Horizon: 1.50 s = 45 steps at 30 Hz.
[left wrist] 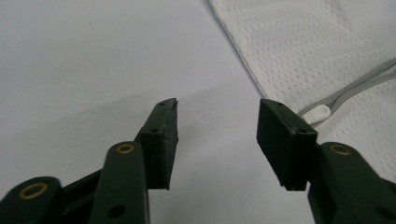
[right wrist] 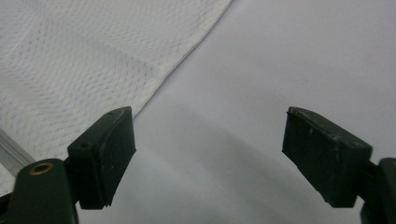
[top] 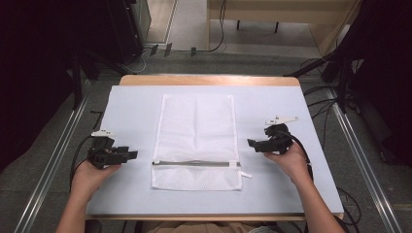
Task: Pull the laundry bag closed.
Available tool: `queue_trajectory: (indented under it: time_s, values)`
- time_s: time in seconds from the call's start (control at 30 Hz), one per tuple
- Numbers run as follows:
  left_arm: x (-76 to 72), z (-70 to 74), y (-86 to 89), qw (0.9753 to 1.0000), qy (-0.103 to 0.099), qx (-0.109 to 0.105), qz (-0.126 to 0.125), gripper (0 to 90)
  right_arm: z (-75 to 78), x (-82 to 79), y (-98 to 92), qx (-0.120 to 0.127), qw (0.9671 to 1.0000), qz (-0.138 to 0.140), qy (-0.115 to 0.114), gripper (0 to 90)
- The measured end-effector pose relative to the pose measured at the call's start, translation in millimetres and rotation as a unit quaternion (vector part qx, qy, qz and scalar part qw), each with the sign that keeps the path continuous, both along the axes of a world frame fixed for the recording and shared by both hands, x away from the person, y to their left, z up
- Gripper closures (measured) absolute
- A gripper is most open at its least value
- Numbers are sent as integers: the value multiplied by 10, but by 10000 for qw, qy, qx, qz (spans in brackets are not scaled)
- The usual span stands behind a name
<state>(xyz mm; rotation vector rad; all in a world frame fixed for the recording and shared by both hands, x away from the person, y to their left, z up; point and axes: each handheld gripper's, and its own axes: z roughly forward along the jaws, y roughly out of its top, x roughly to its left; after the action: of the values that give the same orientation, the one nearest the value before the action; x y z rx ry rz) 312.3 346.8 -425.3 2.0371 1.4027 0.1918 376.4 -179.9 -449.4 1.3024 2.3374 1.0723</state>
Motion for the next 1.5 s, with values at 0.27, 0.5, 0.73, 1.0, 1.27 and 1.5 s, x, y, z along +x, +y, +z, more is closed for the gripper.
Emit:
queue_trajectory:
  time_s: [0.27,0.5,0.73,1.0,1.27,1.5]
  values:
    - [43,-5,-10,9999,81,-106,-79,411,30,-35,31,-19,10000,24,-56,268]
    - [74,-9,-56,9997,94,-153,-146,397,30,-72,42,-11,10000,23,10,303]
    - [98,-22,-89,9995,160,-63,-253,376,15,-87,37,-44,9999,9,122,304]
    - [100,-5,-92,9994,160,-99,-281,378,15,-97,46,-41,9999,5,145,321]
    - [96,-10,-102,9993,149,-89,-326,381,11,-96,42,-97,9998,9,191,339]
    - [93,-10,-99,9993,164,-113,-301,382,9,-92,34,-94,9997,-1,216,346]
